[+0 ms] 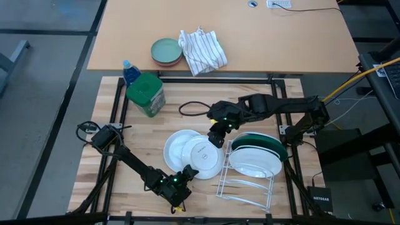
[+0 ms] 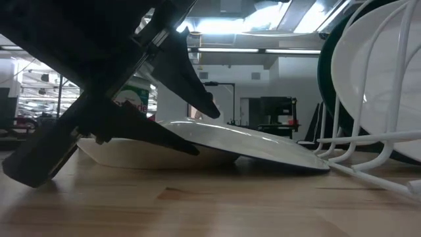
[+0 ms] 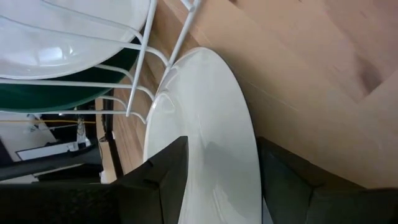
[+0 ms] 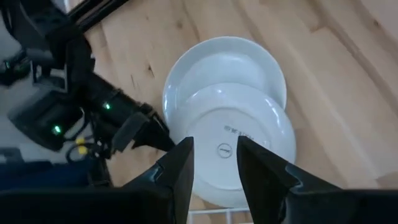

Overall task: Sort dishes
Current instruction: Put the bottom right white plate on the dish rack

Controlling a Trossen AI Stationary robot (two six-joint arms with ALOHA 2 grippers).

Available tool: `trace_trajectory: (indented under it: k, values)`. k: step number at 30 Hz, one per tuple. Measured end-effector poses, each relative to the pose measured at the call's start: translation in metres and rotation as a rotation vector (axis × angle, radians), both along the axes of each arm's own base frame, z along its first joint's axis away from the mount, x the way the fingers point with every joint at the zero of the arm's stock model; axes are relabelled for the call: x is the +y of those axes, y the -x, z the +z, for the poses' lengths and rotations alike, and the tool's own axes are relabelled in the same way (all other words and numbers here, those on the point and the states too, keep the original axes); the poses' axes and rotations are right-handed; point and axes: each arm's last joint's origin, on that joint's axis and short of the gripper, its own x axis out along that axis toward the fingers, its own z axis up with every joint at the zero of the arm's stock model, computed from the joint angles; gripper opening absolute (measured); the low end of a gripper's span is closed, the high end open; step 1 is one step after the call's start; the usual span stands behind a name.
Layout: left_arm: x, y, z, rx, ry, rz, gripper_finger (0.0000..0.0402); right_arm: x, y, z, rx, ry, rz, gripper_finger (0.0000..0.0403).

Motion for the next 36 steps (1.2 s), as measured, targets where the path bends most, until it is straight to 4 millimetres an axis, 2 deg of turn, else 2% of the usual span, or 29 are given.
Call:
trace_trajectory:
  k: [4,7,12,22,31,36]
  values:
    - [0.000,0.000,0.000,-0.003,-0.003,0.003,0.0170,-0.003,-0.004,-0.005,0.027,-0.044,-0.128,0.0127]
    - [0.000,0.000,0.000,-0.004,-0.003,0.003,0.0170,-0.010,-0.013,-0.016,0.070,-0.068,-0.201,0.0127]
    - [0.000,0.000,0.000,0.003,-0.017,-0.008,0.0170,-0.025,-0.034,-0.043,0.157,-0.130,-0.209,0.0127]
    - [0.000,0.000,0.000,0.005,-0.021,-0.010,0.0170,-0.063,-0.067,-0.097,0.281,-0.110,-0.317,0.0127]
    - [0.000,0.000,0.000,0.006,-0.022,-0.010,0.0170,-0.092,-0.081,-0.139,0.392,-0.132,-0.405,0.0127]
    - [0.000,0.000,0.000,0.006,-0.022,-0.010,0.0170,-0.096,-0.085,-0.154,0.431,-0.145,-0.409,0.0127]
